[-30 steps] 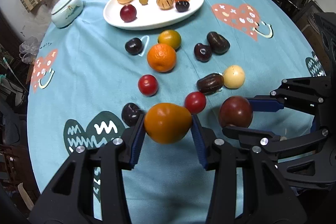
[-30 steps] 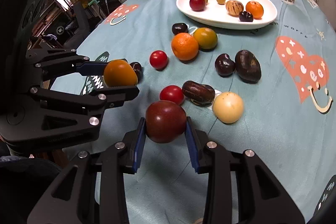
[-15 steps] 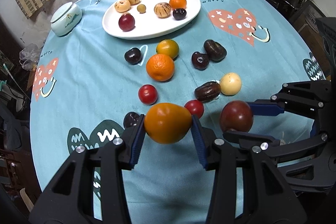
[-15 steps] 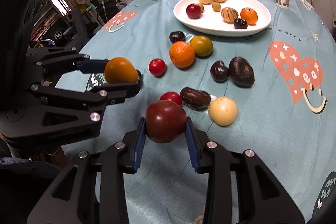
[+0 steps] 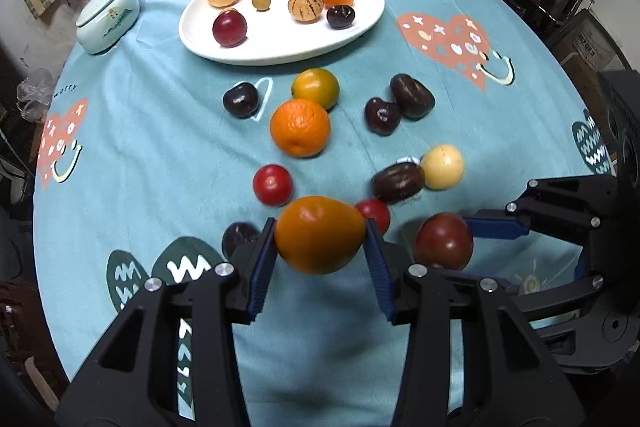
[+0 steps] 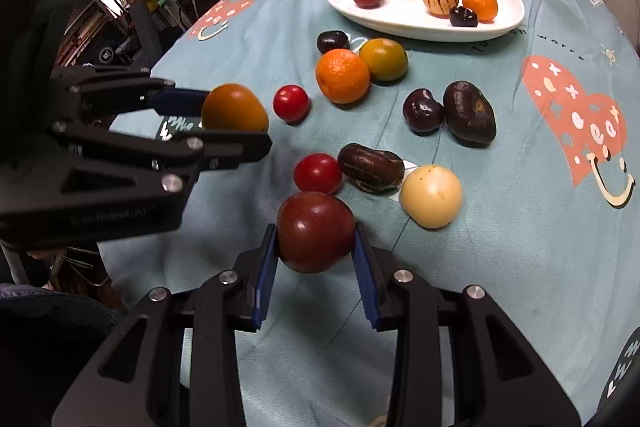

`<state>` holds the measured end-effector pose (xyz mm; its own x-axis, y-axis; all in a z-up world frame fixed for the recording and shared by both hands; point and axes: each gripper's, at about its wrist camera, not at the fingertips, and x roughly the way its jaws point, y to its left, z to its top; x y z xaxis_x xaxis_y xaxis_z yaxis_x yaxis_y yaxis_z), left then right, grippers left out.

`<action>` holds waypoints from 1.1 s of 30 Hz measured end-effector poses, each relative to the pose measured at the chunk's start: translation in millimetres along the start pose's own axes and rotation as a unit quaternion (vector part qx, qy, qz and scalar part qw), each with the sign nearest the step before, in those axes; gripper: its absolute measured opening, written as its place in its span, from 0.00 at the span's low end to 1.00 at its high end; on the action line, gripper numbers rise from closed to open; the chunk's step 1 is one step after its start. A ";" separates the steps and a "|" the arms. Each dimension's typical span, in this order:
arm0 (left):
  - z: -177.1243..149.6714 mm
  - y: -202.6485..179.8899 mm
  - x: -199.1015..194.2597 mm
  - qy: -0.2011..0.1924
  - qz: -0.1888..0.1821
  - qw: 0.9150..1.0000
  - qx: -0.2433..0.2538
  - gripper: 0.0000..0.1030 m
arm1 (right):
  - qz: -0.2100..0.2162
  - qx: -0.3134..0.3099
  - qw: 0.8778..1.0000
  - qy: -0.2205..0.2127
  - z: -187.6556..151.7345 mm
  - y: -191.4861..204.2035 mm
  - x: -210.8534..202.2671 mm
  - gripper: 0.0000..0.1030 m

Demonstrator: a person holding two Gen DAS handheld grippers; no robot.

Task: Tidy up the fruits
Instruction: 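Carry the tomato and orange fruit in both tools over the white plate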

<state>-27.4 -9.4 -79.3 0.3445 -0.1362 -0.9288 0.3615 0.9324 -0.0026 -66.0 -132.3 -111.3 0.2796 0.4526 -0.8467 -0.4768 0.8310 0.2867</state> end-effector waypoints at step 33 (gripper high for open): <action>181.8 55.5 92.7 -0.020 0.051 0.997 -0.047 0.43 | -0.118 0.053 0.988 -0.079 225.5 -130.0 42.2 0.38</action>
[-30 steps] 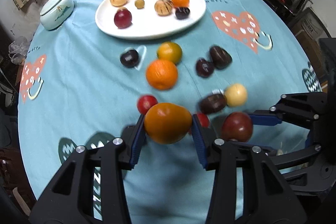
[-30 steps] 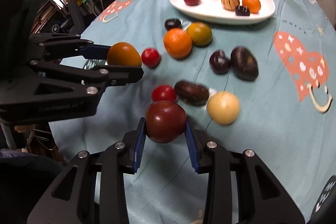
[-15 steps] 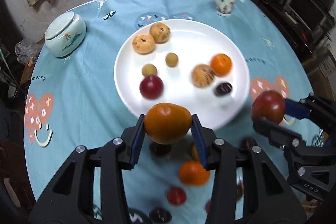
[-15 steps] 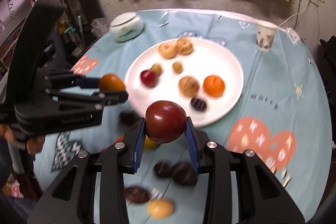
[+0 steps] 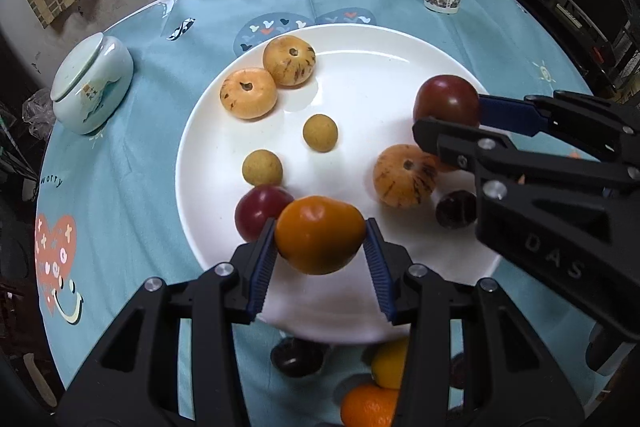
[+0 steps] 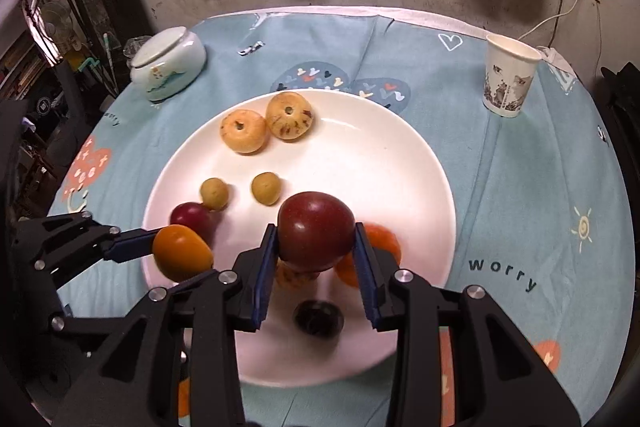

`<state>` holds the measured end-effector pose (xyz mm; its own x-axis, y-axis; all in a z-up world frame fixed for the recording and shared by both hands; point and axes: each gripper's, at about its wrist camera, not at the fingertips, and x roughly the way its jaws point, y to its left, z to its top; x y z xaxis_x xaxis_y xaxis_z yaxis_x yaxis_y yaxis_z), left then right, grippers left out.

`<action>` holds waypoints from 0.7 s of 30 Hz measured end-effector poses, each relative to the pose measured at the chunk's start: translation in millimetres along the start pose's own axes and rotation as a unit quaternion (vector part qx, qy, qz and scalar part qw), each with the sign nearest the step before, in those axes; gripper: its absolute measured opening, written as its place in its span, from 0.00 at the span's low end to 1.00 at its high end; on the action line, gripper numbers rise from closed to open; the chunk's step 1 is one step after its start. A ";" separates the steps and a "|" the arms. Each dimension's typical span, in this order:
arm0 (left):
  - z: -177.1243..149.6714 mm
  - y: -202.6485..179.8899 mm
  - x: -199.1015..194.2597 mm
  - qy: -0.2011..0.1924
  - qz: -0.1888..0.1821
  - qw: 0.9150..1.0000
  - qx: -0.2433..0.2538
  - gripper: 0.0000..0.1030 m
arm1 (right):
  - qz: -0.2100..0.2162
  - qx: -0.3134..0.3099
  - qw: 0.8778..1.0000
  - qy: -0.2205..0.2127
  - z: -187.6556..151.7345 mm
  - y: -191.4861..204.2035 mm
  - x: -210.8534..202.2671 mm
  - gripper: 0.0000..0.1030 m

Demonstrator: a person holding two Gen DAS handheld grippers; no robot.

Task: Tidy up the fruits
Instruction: 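Carry the tomato and orange fruit in both tools over the white plate, then open both tools to set the tomato and orange fruit on the plate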

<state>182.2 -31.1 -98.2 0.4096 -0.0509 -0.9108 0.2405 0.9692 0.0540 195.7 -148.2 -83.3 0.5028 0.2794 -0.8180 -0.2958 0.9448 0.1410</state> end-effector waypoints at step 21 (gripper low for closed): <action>-14.1 32.3 -60.5 -0.059 -0.002 0.997 -0.048 0.63 | 0.002 0.010 0.999 -0.043 -5.0 -9.6 -47.1 0.74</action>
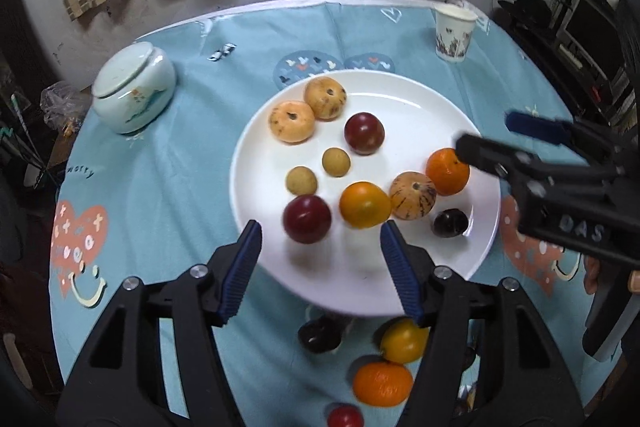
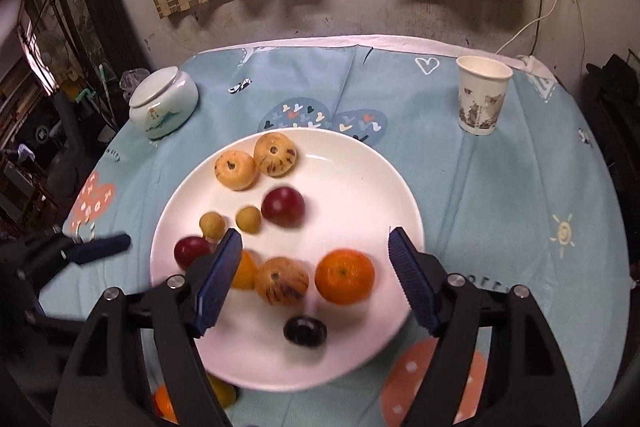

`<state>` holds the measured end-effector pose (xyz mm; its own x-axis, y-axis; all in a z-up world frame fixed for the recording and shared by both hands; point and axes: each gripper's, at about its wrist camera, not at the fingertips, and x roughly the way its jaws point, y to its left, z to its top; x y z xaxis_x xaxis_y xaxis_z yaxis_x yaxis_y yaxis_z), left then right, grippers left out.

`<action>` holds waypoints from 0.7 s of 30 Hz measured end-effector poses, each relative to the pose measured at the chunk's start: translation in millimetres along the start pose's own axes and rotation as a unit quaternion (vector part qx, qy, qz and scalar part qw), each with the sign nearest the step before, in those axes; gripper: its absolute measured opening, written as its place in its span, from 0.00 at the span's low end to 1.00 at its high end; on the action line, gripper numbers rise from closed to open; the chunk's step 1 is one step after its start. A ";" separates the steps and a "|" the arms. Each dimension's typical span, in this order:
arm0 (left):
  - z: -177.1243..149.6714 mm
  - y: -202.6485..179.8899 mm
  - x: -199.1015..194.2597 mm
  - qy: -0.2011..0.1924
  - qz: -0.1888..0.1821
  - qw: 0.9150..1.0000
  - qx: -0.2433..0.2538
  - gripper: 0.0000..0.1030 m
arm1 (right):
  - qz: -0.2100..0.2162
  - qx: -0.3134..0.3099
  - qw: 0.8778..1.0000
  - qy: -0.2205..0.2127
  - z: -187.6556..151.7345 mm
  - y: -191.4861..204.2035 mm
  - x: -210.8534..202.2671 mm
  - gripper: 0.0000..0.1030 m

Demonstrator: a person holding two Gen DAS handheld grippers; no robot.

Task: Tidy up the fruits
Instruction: 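Open both tools to set the tomato and orange fruit on the plate, then move both open tools back over the fruit cluster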

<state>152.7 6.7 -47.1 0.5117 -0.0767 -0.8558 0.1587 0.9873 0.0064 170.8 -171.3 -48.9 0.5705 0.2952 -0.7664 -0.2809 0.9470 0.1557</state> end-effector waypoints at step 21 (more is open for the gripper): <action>-179.3 49.4 -64.5 0.067 -0.006 0.997 -0.036 0.73 | 0.028 -0.052 0.995 0.085 -212.5 35.8 -78.8 0.72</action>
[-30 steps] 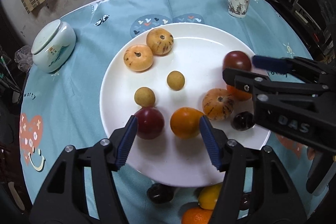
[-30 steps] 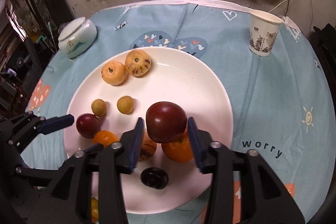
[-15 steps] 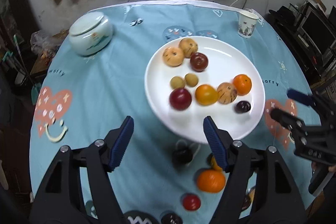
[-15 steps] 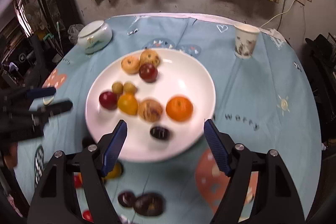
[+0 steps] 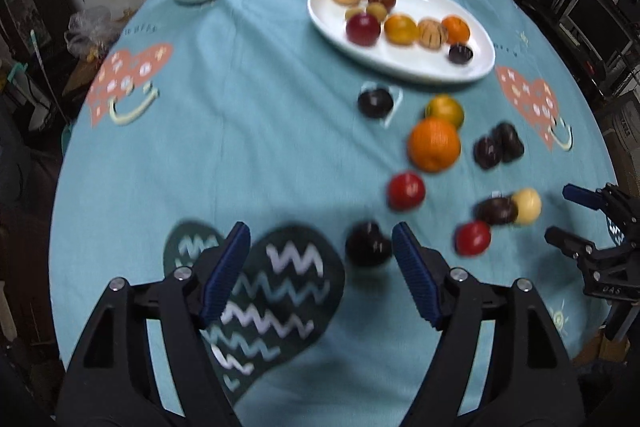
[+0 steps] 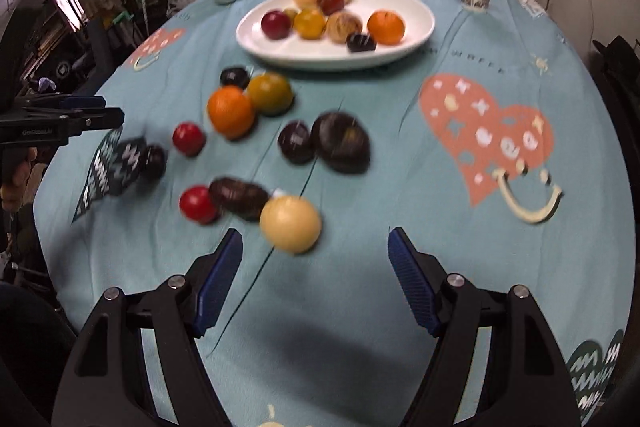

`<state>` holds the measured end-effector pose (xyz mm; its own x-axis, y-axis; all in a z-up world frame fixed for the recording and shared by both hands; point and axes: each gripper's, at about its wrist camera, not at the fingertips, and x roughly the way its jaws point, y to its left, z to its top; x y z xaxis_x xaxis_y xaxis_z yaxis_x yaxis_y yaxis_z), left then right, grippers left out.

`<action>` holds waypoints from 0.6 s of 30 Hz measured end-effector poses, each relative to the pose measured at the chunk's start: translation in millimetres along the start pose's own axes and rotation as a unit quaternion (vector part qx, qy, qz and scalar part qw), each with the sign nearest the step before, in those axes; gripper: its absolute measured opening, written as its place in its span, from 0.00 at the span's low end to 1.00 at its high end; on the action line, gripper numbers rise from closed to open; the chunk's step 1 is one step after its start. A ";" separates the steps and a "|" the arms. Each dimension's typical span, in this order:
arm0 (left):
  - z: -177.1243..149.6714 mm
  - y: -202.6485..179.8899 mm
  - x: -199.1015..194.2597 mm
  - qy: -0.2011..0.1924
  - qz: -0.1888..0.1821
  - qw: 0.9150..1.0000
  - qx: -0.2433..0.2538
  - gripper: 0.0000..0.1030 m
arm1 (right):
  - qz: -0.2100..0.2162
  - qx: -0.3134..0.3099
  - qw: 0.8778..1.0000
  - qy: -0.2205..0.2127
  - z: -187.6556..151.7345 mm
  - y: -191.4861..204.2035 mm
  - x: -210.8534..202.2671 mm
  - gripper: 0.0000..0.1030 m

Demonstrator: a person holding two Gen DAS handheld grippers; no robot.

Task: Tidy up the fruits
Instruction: 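Move both open tools back over the fruit cluster, then grasp the pale yellow round fruit with the right tool while the left tool grasps the dark plum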

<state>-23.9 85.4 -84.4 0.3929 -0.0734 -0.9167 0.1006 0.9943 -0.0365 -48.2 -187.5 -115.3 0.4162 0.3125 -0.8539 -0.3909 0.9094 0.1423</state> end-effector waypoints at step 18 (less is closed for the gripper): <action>-27.2 -1.9 6.0 0.030 -0.002 1.000 -0.008 0.76 | 0.000 -0.052 0.998 0.043 14.1 12.7 39.4 0.38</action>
<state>-46.6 85.1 -100.6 0.3375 -0.0725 -0.9385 0.0879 0.9951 -0.0452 -25.1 -159.8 -140.1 0.3457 0.2828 -0.8947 -0.4761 0.8745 0.0925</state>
